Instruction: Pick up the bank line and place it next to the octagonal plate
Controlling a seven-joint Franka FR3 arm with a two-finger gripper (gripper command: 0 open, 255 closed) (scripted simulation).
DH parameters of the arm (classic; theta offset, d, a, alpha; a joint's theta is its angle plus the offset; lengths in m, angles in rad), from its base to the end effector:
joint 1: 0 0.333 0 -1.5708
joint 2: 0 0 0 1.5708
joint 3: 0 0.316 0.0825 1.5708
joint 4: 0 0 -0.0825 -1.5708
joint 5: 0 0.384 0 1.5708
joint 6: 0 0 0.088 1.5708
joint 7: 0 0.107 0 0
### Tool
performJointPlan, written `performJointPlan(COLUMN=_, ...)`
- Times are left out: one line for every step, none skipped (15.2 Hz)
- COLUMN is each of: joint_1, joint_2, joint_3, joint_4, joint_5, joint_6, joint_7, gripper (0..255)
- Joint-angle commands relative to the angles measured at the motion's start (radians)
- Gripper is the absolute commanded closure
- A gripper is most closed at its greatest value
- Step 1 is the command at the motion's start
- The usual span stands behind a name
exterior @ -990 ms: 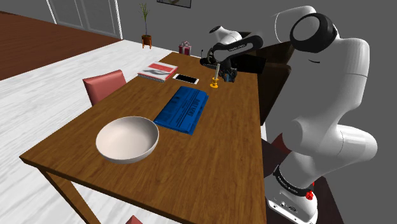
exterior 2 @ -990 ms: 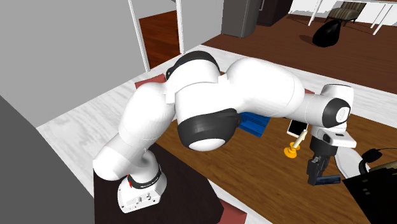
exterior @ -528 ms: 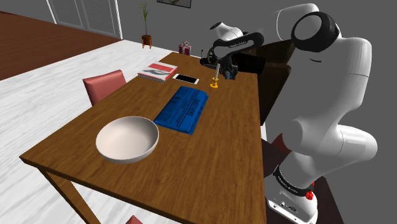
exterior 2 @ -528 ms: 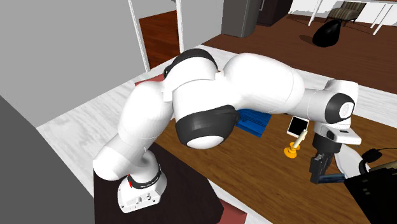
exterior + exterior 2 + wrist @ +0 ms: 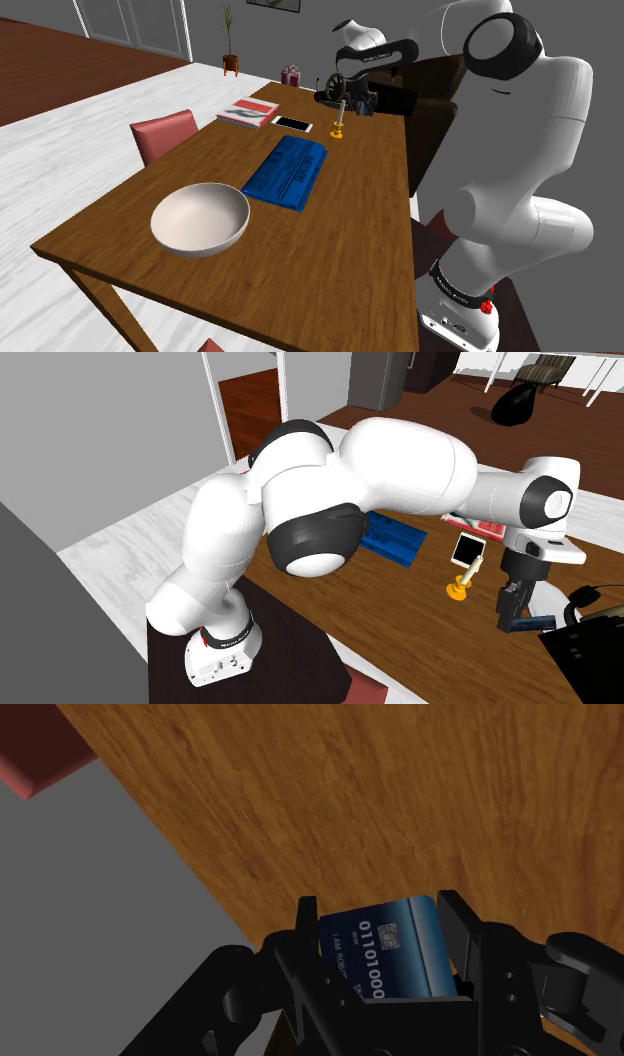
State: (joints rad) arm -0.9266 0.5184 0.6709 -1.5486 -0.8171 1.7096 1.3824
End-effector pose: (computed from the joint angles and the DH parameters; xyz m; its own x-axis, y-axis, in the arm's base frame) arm 0.5964 -0.2953 0.3913 0.1755 -0.9106 0.3741 -0.9439 -0.0476 0.3269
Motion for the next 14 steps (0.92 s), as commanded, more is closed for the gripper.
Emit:
performJointPlan(joint_1=0.001, joint_2=-0.008, joint_3=0.003, joint_4=0.013, joint_5=0.007, joint_6=-0.016, joint_7=-0.011, gripper=255)
performJointPlan(joint_1=0.001, joint_2=-0.012, joint_3=0.005, joint_4=0.02, joint_5=0.01, joint_6=-0.025, joint_7=-0.018, gripper=255)
performJointPlan(joint_1=0.002, joint_2=-0.016, joint_3=0.007, joint_4=0.028, joint_5=0.013, joint_6=-0.034, joint_7=-0.024, gripper=255)
performJointPlan(joint_1=0.002, joint_2=-0.02, joint_3=0.008, joint_4=0.036, joint_5=0.016, joint_6=-0.043, joint_7=-0.03, gripper=255)
performJointPlan(joint_1=0.003, joint_2=-0.023, joint_3=0.009, joint_4=0.044, joint_5=0.019, joint_6=-0.052, joint_7=-0.036, gripper=255)
performJointPlan(joint_1=0.004, joint_2=-0.027, joint_3=0.011, joint_4=0.052, joint_5=0.022, joint_6=-0.061, joint_7=-0.042, gripper=255)
performJointPlan(joint_1=0.005, joint_2=-0.03, joint_3=0.012, joint_4=0.061, joint_5=0.025, joint_6=-0.07, joint_7=-0.049, gripper=255)
performJointPlan(joint_1=0.006, joint_2=-0.033, joint_3=0.013, joint_4=0.07, joint_5=0.027, joint_6=-0.079, joint_7=-0.055, gripper=255)
performJointPlan(joint_1=0.007, joint_2=-0.035, joint_3=0.014, joint_4=0.08, joint_5=0.029, joint_6=-0.089, joint_7=-0.061, gripper=255)
performJointPlan(joint_1=0.008, joint_2=-0.038, joint_3=0.015, joint_4=0.089, joint_5=0.032, joint_6=-0.099, joint_7=-0.067, gripper=255)
performJointPlan(joint_1=0.01, joint_2=-0.04, joint_3=0.016, joint_4=0.099, joint_5=0.034, joint_6=-0.108, joint_7=-0.073, gripper=255)
performJointPlan(joint_1=0.012, joint_2=-0.042, joint_3=0.017, joint_4=0.11, joint_5=0.035, joint_6=-0.118, joint_7=-0.08, gripper=255)
performJointPlan(joint_1=0.014, joint_2=-0.044, joint_3=0.018, joint_4=0.12, joint_5=0.037, joint_6=-0.128, joint_7=-0.086, gripper=255)
performJointPlan(joint_1=0.016, joint_2=-0.046, joint_3=0.018, joint_4=0.131, joint_5=0.038, joint_6=-0.138, joint_7=-0.092, gripper=255)
